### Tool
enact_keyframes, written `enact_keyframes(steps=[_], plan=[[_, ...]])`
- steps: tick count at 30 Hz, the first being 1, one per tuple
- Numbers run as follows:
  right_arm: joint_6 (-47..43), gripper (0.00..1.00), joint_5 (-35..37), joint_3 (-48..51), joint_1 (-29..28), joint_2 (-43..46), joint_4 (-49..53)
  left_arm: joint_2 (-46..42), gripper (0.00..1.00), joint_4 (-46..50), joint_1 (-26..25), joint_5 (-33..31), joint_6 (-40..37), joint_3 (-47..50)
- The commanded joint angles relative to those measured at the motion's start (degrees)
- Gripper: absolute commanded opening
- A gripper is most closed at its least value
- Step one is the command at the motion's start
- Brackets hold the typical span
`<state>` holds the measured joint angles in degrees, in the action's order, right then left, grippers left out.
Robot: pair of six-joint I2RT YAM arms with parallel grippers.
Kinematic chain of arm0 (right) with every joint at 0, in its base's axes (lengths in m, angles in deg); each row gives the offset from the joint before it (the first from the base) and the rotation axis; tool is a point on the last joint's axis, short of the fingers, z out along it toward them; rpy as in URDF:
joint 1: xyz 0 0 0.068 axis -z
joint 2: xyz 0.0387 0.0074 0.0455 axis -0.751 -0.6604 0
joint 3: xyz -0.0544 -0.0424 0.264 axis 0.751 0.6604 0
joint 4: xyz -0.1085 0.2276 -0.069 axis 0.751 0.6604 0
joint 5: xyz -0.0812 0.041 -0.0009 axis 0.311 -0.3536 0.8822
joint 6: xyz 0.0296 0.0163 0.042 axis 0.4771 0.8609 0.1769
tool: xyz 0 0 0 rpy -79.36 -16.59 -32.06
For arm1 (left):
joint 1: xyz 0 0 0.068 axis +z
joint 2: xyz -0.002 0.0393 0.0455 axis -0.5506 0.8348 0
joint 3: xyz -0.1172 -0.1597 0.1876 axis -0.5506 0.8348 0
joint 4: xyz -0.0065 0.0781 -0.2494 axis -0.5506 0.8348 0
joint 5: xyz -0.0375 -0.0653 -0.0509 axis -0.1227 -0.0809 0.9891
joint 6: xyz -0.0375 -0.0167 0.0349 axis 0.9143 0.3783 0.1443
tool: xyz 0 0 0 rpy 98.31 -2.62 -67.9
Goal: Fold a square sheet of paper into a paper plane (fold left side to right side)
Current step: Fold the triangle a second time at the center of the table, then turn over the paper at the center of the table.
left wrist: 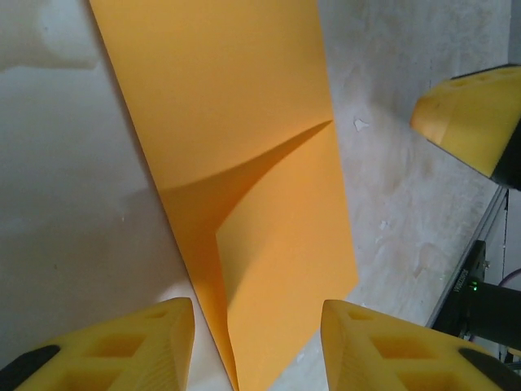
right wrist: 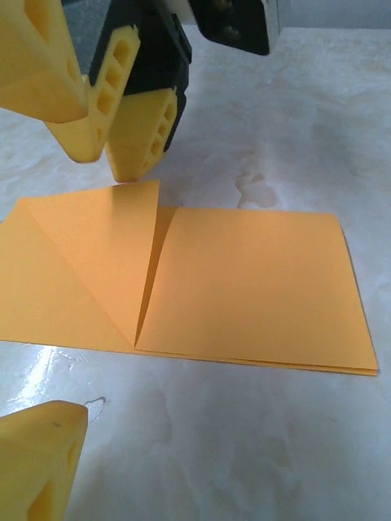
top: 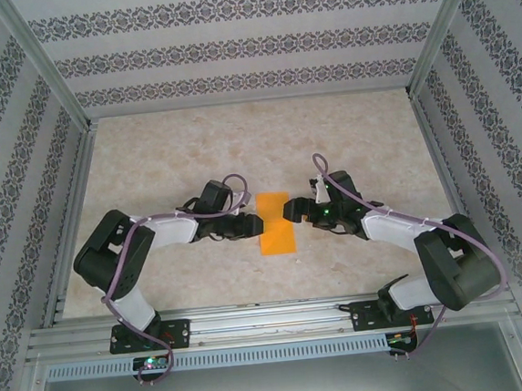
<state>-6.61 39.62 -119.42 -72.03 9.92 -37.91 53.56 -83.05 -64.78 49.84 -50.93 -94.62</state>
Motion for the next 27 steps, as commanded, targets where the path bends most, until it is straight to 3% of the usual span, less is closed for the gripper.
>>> enact_keyframes(steps=[1, 9, 14, 27], plan=[[0.9, 0.89, -0.8, 1.2, 0.4, 1.7, -3.8, 2.1, 0.44, -3.4, 0.6, 1.5, 0.0, -1.9], [0.4, 0.87, -1.5, 2.2, 1.1, 2.7, -3.8, 4.9, 0.25, -6.2, 0.6, 2.7, 0.9, -2.5], [0.6, 0.81, -3.7, 2.4, 1.2, 1.2, -4.7, 4.2, 0.04, -7.8, 0.5, 2.7, 1.4, -1.7], [7.7, 0.63, -6.2, 3.9, -0.9, -5.2, -19.7, -3.3, 0.03, -20.8, 0.7, 0.0, 8.7, 7.7]])
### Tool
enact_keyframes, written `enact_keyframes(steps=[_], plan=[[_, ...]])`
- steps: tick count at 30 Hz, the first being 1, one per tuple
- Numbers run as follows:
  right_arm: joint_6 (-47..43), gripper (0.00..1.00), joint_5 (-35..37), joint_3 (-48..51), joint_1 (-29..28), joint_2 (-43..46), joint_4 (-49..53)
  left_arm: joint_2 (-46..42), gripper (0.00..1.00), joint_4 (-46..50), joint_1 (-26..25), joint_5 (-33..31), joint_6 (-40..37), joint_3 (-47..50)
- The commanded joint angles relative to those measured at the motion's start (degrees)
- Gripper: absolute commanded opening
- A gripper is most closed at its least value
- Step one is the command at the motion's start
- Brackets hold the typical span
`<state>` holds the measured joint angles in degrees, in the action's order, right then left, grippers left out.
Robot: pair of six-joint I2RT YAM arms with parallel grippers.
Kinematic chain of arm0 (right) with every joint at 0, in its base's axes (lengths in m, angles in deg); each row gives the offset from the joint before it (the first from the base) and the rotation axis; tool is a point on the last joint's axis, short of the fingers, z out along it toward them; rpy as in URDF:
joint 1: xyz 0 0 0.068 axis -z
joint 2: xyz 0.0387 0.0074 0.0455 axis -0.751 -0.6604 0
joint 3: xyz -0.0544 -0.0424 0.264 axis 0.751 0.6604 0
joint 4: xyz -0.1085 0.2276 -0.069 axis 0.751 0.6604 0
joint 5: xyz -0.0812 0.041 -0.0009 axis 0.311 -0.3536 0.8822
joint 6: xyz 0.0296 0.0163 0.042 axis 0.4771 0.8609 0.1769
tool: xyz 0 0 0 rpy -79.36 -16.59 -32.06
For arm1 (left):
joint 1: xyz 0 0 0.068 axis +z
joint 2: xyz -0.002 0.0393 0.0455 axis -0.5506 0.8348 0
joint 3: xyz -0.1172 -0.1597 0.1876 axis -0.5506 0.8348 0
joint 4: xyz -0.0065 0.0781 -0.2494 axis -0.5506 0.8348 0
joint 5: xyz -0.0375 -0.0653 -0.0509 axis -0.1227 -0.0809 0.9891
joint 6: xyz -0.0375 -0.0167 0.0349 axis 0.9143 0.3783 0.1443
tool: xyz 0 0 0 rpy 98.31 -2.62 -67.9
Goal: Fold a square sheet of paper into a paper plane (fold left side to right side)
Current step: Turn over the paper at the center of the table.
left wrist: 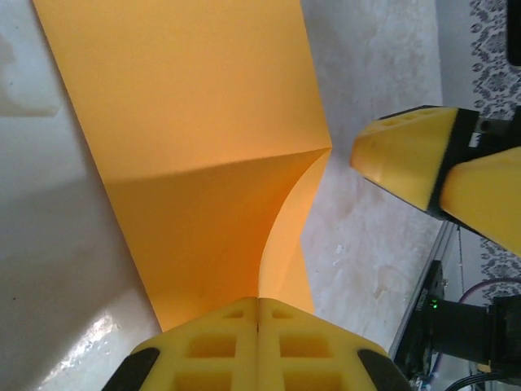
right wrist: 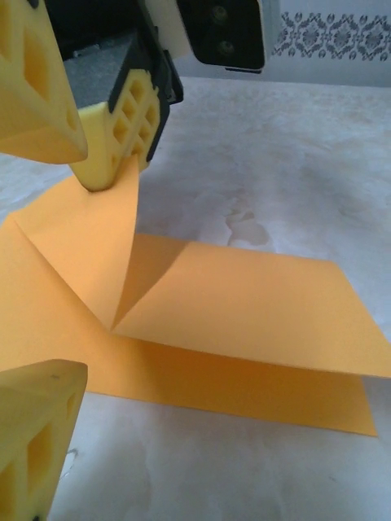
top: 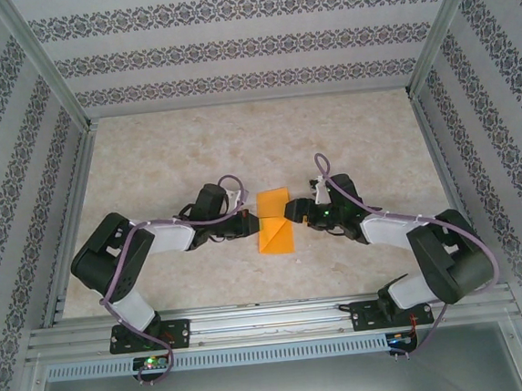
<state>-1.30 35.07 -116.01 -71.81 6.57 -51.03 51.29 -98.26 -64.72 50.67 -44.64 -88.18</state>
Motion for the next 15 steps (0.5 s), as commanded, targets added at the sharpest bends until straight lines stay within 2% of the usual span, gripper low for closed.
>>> enact_keyframes(steps=[1, 10, 15], plan=[[2.8, 0.62, -1.7, 0.2, -1.7, -3.0, -7.6, -1.0, 0.03, -6.1, 0.5, -0.8, 2.7, 1.5], [5.0, 0.55, -1.2, -2.2, -4.6, -10.0, -13.2, -1.0, 0.03, -4.9, 0.6, -1.4, 2.3, 1.4], [4.6, 0.45, -0.8, -3.0, -5.1, -11.2, -13.3, -0.5, 0.07, -3.1, 0.5, -2.3, 1.4, 1.0]])
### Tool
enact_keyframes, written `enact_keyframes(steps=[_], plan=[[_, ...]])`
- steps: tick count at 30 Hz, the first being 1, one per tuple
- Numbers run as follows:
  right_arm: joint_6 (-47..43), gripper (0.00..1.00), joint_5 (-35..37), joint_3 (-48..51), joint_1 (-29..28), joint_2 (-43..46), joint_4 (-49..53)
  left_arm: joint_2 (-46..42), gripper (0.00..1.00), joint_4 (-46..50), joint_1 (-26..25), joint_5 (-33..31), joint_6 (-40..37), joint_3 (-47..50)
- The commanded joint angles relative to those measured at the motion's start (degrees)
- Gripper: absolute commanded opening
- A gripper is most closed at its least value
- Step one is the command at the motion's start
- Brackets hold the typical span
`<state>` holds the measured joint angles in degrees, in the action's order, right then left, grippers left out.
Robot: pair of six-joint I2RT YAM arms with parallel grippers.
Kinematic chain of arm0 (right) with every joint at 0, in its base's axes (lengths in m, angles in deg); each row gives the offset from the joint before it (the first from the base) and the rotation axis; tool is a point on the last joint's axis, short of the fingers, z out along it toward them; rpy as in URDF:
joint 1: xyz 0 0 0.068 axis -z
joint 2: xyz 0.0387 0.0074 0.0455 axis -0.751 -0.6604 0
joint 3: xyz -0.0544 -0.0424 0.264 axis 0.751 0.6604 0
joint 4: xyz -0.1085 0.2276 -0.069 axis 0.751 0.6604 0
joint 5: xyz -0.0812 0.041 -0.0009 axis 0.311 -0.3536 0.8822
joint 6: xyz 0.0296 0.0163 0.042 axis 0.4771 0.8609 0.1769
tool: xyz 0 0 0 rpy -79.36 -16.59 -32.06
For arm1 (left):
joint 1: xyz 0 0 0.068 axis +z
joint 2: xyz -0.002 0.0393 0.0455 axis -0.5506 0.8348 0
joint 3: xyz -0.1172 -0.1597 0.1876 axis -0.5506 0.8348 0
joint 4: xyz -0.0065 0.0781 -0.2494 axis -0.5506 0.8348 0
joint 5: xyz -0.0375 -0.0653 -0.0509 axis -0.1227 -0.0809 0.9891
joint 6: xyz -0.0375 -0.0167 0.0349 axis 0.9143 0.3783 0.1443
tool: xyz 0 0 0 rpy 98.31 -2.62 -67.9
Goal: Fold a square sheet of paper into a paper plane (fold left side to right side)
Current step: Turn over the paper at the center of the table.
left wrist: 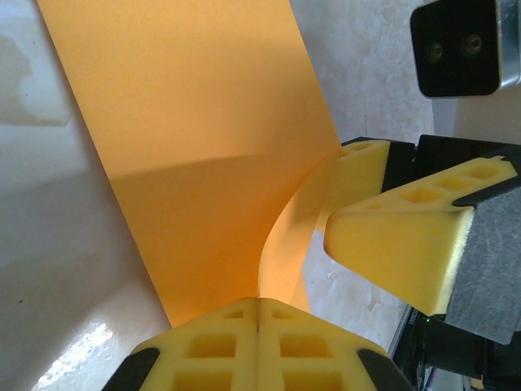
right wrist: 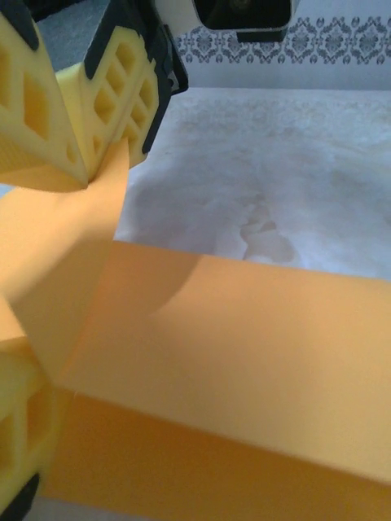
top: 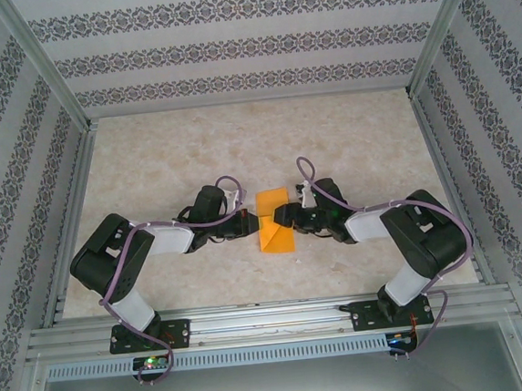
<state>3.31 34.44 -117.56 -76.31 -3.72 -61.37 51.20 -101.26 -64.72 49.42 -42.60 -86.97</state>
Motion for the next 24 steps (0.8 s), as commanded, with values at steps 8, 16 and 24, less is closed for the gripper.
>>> enact_keyframes(steps=[8, 16, 24], plan=[[-0.3, 0.13, 1.7, -1.6, -0.5, -1.6, -2.5, -2.1, 0.31, 1.8, 0.5, -2.7, -1.9, -0.2], [-3.8, 0.00, 2.5, -2.5, 1.0, 5.5, -1.6, -17.4, 0.58, 11.5, 0.7, -11.9, -9.0, 0.2], [-9.0, 0.00, -0.9, -4.1, 4.7, 17.7, -4.2, -33.9, 0.88, 15.9, 3.6, -16.7, -9.8, -0.4]])
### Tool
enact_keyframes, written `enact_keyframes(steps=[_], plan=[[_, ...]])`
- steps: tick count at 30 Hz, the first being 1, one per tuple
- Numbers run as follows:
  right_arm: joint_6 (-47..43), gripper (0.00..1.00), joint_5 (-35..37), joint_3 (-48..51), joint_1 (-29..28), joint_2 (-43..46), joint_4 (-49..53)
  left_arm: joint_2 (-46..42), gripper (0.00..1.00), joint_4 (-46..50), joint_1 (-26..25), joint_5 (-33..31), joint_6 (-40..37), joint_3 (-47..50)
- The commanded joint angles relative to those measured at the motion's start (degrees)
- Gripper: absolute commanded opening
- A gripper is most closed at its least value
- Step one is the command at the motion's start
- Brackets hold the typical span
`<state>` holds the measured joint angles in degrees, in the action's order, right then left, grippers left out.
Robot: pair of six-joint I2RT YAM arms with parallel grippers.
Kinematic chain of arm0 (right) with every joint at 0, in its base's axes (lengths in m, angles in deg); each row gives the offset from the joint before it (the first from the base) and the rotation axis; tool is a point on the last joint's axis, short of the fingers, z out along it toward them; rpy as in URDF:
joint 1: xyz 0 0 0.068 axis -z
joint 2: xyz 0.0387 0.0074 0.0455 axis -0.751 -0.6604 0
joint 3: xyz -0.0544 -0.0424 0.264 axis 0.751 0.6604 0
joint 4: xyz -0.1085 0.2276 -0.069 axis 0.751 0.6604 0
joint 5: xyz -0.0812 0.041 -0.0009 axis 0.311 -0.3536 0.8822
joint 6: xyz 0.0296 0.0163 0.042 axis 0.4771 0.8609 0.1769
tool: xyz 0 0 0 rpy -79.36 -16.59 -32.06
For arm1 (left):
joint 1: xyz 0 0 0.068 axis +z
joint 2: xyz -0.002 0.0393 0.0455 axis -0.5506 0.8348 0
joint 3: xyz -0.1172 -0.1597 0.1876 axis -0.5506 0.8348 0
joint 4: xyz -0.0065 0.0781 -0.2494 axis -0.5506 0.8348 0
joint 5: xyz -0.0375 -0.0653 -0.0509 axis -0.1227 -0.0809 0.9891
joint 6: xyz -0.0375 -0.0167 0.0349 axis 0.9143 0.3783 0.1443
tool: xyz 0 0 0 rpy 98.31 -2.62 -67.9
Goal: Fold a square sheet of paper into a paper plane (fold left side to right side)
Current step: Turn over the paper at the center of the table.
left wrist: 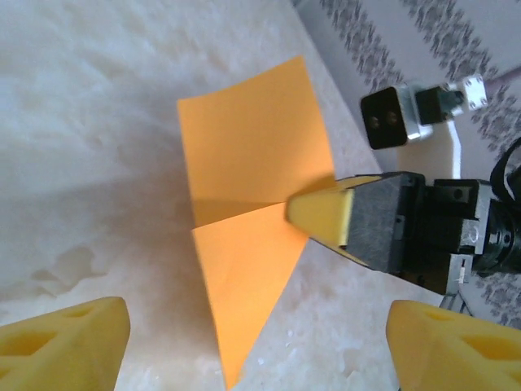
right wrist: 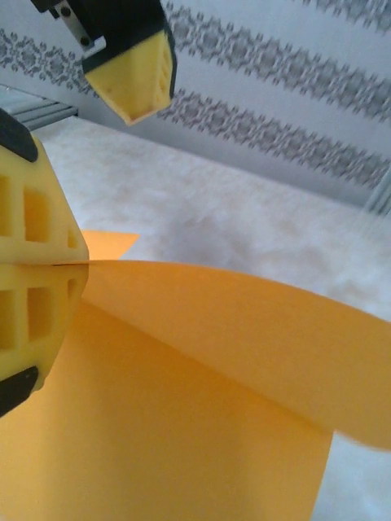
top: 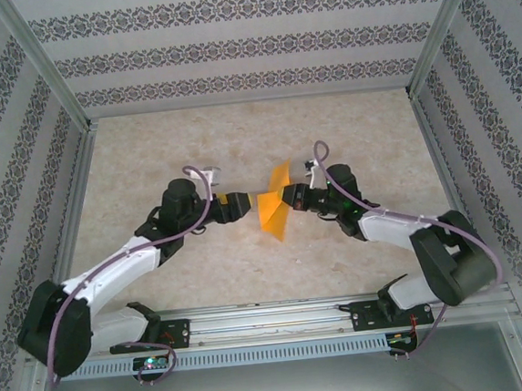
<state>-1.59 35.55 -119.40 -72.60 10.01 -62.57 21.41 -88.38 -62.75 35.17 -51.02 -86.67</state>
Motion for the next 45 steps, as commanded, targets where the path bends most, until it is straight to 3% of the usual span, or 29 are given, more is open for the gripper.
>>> enact_keyframes(steps=[1, 8, 13, 21, 29, 39, 45], plan=[[-4.6, 0.00, -2.7, -2.5, 1.5, 5.4, -3.7, -5.4, 0.93, 2.7, 2.2, -1.3, -1.1, -1.0], [-5.2, 0.00, -7.5, -5.5, 4.6, 14.4, -8.5, -7.7, 0.95, -5.6, 5.1, 15.5, 5.1, -5.4], [-3.1, 0.00, -10.3, -8.8, 4.7, 16.5, -9.5, -4.8, 0.86, -12.8, 4.5, 22.9, 10.2, -8.6], [-0.3, 0.00, -10.9, -10.2, 1.0, 16.2, -13.5, -0.4, 0.84, -23.4, 3.1, 25.4, 15.5, -8.7], [0.8, 0.00, -10.5, -9.8, -1.3, 15.3, -15.0, 1.6, 0.81, -25.2, 1.5, 25.0, 15.9, -9.4], [1.6, 0.00, -10.9, -9.7, -1.7, 13.5, -16.2, 2.1, 0.52, -26.4, 1.2, 25.2, 17.0, -9.8], [1.6, 0.06, -11.1, -9.4, -1.7, 13.5, -16.2, 2.1, 0.37, -25.2, 1.3, 24.4, 16.4, -9.9]])
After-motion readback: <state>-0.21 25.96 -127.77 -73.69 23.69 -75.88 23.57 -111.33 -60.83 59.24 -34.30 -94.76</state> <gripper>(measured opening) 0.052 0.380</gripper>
